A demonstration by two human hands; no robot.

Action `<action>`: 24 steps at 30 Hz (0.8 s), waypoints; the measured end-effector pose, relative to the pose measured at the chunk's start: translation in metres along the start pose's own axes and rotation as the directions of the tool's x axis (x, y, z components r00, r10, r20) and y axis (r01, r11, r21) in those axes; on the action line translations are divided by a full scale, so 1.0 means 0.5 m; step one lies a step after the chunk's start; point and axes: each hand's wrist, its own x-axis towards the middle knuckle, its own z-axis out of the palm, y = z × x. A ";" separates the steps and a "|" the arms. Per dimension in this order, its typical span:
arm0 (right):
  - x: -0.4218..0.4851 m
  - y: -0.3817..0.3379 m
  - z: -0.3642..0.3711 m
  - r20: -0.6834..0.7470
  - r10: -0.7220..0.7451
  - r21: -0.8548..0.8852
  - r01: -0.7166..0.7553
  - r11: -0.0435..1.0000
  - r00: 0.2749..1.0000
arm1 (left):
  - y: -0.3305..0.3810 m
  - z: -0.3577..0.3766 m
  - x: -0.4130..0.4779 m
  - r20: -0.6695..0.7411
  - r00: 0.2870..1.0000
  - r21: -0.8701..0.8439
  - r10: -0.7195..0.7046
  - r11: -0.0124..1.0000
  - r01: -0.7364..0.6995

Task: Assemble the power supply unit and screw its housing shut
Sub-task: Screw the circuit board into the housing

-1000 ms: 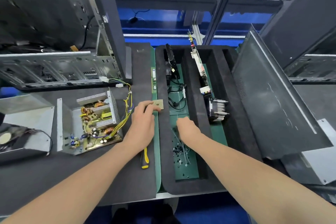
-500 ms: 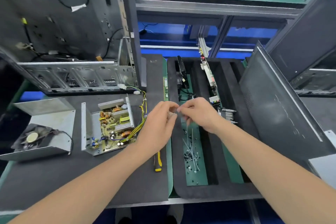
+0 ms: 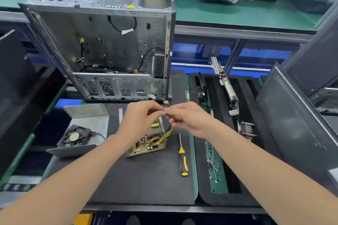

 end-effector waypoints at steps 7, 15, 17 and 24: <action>-0.006 0.050 0.007 -0.191 0.009 -0.231 -0.054 0.971 0.982 | -0.036 -0.023 -0.022 0.077 0.991 -0.057 -0.108 0.992 0.113; -0.046 0.151 0.005 -0.347 0.199 -0.780 -0.400 0.482 0.916 | -0.070 -0.033 -0.014 0.177 0.933 -0.218 -0.313 0.912 0.348; -0.044 0.166 0.016 -0.374 0.156 -0.813 -0.404 0.420 0.914 | -0.074 -0.031 -0.012 0.204 0.922 -0.243 -0.330 0.895 0.374; -0.054 0.141 0.016 -0.444 -0.129 -0.570 -0.169 0.804 0.887 | -0.097 -0.014 -0.006 0.311 0.881 -0.424 -0.356 0.778 0.464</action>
